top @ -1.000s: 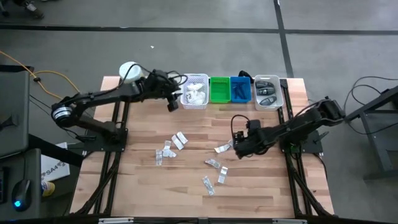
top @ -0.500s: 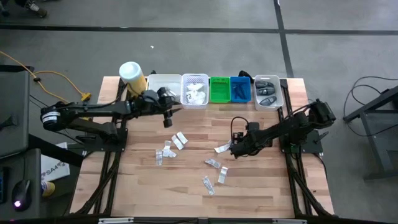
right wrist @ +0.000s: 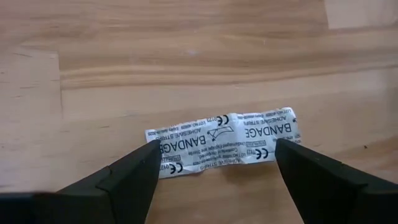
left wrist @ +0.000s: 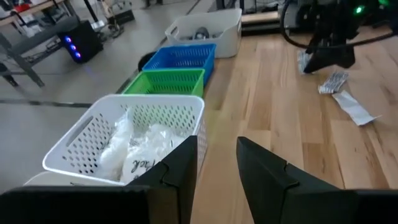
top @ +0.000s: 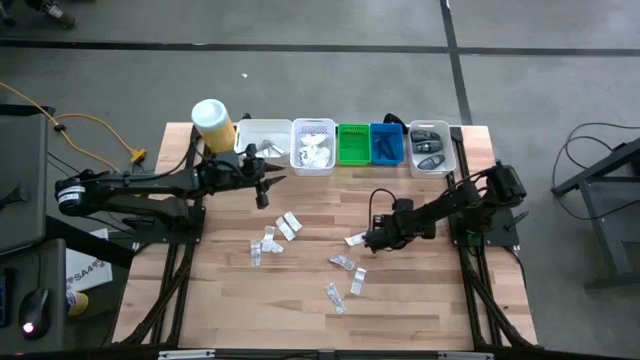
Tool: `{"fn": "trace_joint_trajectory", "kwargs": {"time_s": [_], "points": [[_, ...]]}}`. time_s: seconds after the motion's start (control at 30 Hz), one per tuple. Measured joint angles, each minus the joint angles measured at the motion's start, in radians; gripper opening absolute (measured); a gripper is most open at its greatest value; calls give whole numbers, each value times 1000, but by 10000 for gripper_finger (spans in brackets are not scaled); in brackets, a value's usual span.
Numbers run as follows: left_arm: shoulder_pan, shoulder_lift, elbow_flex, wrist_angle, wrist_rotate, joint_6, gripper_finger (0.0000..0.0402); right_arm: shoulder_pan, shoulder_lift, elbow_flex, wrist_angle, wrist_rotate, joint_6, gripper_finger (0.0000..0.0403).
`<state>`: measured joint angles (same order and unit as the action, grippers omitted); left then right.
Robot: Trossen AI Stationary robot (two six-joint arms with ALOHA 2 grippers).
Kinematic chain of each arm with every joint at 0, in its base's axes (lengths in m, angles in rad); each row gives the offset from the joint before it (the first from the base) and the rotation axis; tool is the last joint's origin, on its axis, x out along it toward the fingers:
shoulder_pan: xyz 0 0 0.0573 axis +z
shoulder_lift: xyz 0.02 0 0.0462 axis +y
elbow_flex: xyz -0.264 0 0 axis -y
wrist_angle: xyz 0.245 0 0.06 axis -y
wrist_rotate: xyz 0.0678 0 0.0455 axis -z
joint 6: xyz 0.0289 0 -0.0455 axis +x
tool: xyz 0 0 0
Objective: Pick & Place Travel size toiletries
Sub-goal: Put the white bandage into the green bin
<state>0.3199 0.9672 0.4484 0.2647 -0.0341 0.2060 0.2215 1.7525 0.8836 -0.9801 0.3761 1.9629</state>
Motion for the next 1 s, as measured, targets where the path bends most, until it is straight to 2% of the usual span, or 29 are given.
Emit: {"fn": "trace_joint_trajectory", "kwargs": {"time_s": [0.13,0.4,0.7,0.87,1.0], "points": [[0,1,0,-8,0,22,110,-2,2,1,19,-9,0,283],[0,1,0,-23,1,33,110,-2,2,-1,34,-26,-25,182],[0,1,0,-35,1,36,110,-2,3,-1,60,-31,-59,93],[0,1,0,-36,1,36,110,-2,3,-2,61,-34,-91,22],[0,1,0,-36,1,37,110,-2,-11,-4,60,-25,-111,7]]}}
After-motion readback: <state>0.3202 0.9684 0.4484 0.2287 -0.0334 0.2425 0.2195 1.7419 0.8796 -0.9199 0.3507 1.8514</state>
